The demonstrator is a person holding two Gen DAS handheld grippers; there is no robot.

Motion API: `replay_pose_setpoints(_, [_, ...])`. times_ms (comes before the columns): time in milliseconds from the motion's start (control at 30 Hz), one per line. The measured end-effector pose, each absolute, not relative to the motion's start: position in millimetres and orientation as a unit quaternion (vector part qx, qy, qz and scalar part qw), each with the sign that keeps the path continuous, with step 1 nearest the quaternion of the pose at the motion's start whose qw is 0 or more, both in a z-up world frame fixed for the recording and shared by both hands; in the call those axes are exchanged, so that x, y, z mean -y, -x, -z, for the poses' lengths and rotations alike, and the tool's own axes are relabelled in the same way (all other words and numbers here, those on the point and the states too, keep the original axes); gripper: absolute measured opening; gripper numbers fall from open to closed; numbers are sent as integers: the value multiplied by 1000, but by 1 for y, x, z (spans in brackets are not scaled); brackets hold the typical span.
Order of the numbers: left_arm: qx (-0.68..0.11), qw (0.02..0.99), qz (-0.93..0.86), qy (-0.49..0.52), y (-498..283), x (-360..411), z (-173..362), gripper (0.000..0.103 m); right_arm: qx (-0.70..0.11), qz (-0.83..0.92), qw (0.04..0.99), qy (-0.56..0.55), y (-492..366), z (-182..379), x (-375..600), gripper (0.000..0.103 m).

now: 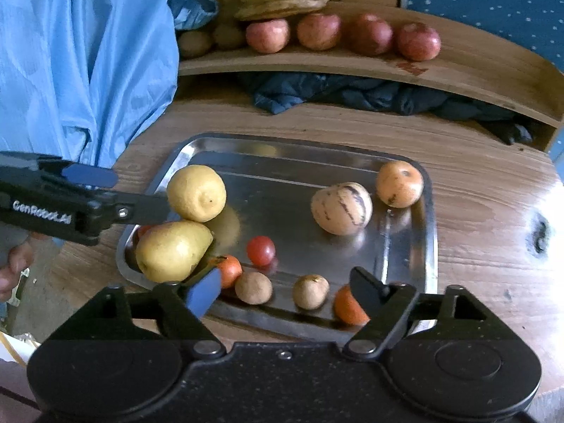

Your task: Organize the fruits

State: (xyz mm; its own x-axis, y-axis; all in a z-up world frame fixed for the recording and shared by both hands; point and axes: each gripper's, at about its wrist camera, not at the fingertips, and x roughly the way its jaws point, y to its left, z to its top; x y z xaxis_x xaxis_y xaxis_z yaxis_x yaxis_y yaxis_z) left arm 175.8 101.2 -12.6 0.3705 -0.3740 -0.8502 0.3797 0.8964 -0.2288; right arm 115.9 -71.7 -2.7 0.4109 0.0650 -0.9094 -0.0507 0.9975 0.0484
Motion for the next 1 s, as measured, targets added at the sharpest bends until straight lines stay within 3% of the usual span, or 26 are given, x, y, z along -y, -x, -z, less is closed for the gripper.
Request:
replay_pose_setpoints(333, [-525,825,207,-38,-152,-112,11,103,-567,-26,823,-8,-95,-9,92,100])
replay_pose_setpoints(1000, [-549,823,131,-64,-134,-79,13,103,-611,-75,788,-7,-100,12,131,102])
